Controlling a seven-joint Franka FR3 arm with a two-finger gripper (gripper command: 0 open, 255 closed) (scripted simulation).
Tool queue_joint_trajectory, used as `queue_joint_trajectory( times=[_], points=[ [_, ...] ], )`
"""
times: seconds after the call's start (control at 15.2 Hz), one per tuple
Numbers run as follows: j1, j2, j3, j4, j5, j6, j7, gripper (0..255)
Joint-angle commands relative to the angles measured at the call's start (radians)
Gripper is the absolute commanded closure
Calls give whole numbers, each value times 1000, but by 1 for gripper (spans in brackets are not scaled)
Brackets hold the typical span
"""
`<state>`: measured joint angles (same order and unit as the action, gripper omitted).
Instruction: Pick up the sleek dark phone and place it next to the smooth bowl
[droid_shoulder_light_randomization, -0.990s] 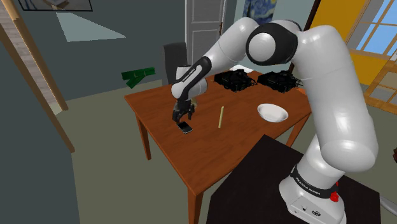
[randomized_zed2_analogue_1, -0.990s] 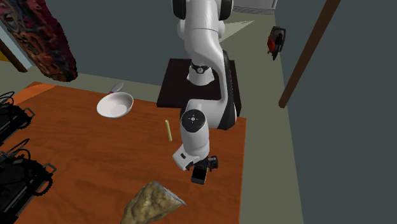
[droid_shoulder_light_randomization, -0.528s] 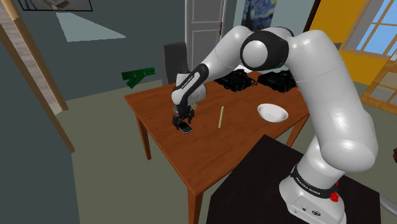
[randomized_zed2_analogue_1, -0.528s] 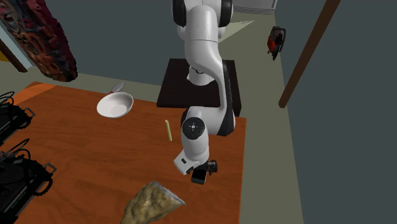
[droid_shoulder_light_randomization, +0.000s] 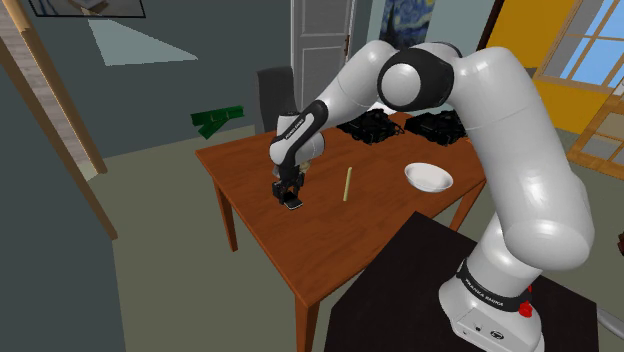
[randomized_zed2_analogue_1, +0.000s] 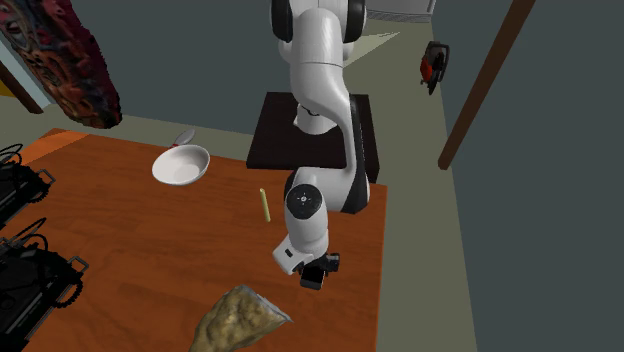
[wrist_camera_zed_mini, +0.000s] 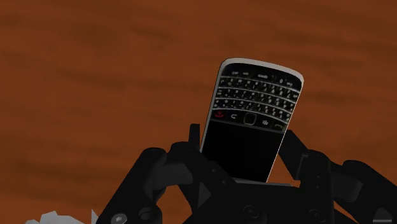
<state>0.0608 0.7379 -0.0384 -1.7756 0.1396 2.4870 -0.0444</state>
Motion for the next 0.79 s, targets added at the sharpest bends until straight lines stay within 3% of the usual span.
queue_joint_trajectory(
  times=[0.0, 0.73],
  points=[
    [0, 1, 0, -1, 0, 0, 0, 255],
    [3, -43, -3, -13, -4, -31, 4, 255]
  ],
)
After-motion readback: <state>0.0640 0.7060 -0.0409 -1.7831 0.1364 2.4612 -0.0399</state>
